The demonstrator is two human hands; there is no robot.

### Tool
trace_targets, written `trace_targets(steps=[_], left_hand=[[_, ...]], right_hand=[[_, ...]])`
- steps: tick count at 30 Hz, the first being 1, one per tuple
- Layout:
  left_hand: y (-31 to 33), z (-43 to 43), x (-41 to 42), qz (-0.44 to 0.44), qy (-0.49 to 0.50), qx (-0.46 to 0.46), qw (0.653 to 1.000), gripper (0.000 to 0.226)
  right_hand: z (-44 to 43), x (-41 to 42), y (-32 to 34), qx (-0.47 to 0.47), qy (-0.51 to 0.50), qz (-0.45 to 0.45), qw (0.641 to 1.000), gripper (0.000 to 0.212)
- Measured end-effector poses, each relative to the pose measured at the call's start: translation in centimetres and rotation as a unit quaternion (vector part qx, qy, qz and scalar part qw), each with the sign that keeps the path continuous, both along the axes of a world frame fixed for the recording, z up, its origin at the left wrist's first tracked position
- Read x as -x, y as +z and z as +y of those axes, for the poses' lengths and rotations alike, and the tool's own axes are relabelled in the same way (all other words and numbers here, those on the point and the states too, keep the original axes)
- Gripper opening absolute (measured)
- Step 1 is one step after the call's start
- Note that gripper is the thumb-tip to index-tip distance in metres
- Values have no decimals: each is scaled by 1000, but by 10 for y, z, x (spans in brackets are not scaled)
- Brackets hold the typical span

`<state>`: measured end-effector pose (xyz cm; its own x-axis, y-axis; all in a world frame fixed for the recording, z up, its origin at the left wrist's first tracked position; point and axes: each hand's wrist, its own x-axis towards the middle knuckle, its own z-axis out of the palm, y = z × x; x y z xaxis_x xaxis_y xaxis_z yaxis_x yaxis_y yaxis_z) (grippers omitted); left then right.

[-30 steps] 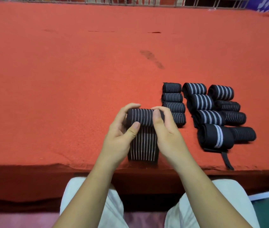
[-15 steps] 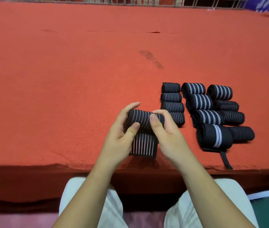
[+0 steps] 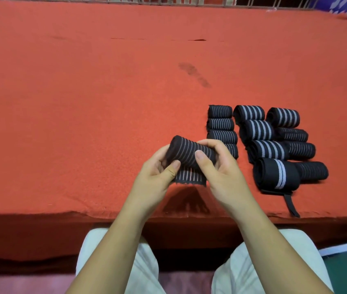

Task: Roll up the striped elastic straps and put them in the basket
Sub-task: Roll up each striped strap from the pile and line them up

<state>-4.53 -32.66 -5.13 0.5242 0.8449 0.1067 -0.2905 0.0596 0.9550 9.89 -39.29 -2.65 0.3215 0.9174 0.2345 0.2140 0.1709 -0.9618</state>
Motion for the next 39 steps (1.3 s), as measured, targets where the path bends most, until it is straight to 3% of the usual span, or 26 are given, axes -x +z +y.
trace_targets(steps=[3,8,13,16,22,25,27,30,33,36,39], left_hand=[[-1,-2,-1,-22,20,31,999,33],[9,-9,-8,-90,45,110,989,42],[1,-5,-20,-116,80,142,980,34],[4,-6,-21,-97,90,132,982,45],[-4,2,-18,-22,131,98,986,36],[-12,7,-16,12,148,81,986,32],[-17,9,-16,31,153,66,986,32],[-19,9,-18,49,157,45,985,33],[-17,5,-18,61,153,25,986,32],[-14,2,-13,67,157,9,985,33],[-7,-3,-7,72,160,-7,984,32]], right_hand=[[-1,-4,0,-38,-13,-7,999,25],[1,-4,-10,-78,-2,-67,995,35],[2,-6,-20,-103,13,-41,994,21],[1,-7,-26,-104,7,-59,993,23],[7,-39,-16,-22,14,-120,992,15],[26,-84,-12,36,-67,-343,936,30],[40,-103,-15,105,-47,-459,881,43],[58,-115,-23,179,25,-570,802,46],[71,-118,-26,195,45,-628,752,48],[79,-116,-28,198,45,-657,726,48],[76,-104,-25,197,51,-665,719,33]])
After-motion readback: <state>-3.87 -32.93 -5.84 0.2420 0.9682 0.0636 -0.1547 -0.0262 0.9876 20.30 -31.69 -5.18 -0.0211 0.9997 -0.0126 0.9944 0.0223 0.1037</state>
